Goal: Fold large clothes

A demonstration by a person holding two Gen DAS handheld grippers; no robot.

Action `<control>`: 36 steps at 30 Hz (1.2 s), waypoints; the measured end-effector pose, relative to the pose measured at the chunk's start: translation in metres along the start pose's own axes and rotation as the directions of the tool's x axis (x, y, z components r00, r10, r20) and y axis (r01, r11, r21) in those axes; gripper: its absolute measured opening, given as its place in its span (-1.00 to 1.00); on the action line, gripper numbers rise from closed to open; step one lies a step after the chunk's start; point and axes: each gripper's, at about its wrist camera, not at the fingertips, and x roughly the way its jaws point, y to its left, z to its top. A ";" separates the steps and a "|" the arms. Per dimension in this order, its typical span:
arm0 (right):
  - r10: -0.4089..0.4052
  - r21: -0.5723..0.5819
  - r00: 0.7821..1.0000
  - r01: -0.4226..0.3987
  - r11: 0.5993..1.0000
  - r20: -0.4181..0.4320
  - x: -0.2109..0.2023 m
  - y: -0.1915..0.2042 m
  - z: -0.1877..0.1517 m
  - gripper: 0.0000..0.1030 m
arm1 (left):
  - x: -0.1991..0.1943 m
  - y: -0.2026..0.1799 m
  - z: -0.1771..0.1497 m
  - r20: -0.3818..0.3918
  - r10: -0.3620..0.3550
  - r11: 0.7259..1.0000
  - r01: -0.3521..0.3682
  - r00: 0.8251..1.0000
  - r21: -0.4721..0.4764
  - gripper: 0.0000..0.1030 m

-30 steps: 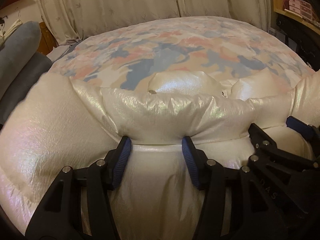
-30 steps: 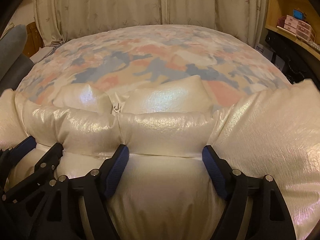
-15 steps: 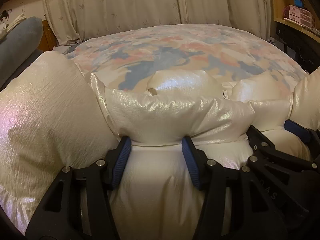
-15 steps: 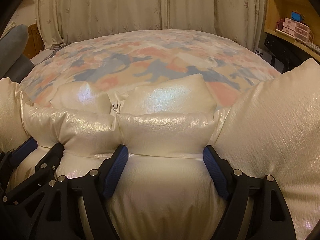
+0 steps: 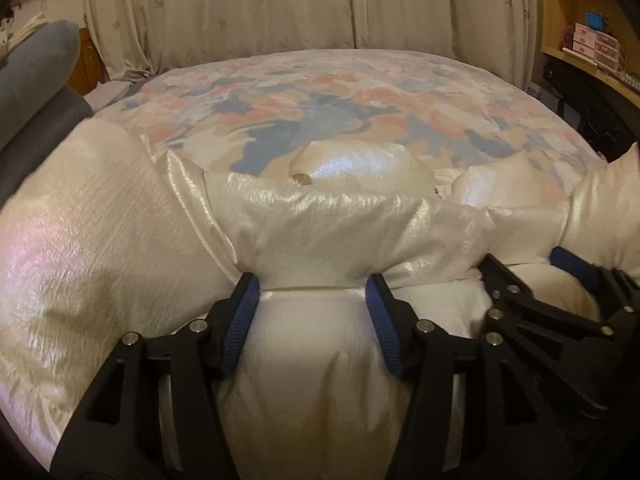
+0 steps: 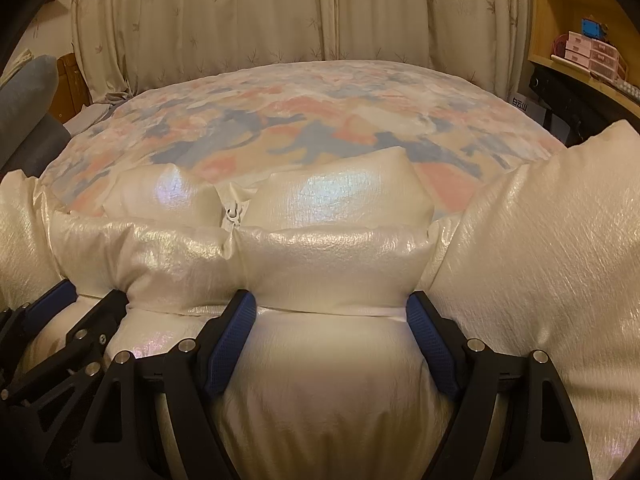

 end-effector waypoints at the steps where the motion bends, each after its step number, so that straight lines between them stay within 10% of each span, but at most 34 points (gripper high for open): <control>1: -0.001 0.001 1.000 0.001 1.000 -0.002 -0.001 0.000 -0.001 0.53 | -0.005 0.001 0.002 -0.009 -0.018 1.000 0.018 1.000 -0.001 0.04; 12: -0.033 -0.028 0.996 0.031 0.999 -0.085 -0.027 0.010 0.016 0.57 | -0.135 0.067 -0.028 -0.068 -0.210 0.972 0.200 0.975 -0.125 0.19; 20: 0.057 -0.009 0.998 -0.057 0.998 0.020 -0.120 0.009 0.021 0.57 | -0.215 0.123 -0.101 -0.057 -0.249 0.945 0.230 0.967 -0.234 0.36; 29: 0.127 -0.064 0.985 -0.120 0.991 0.113 -0.206 0.028 -0.007 0.57 | -0.191 0.151 -0.160 -0.107 -0.299 0.882 0.232 0.948 -0.411 0.38; 36: 0.130 -0.086 0.990 -0.125 0.988 0.057 -0.168 0.037 -0.025 0.27 | -0.139 0.176 -0.176 -0.084 -0.373 0.777 0.262 0.924 -0.573 0.39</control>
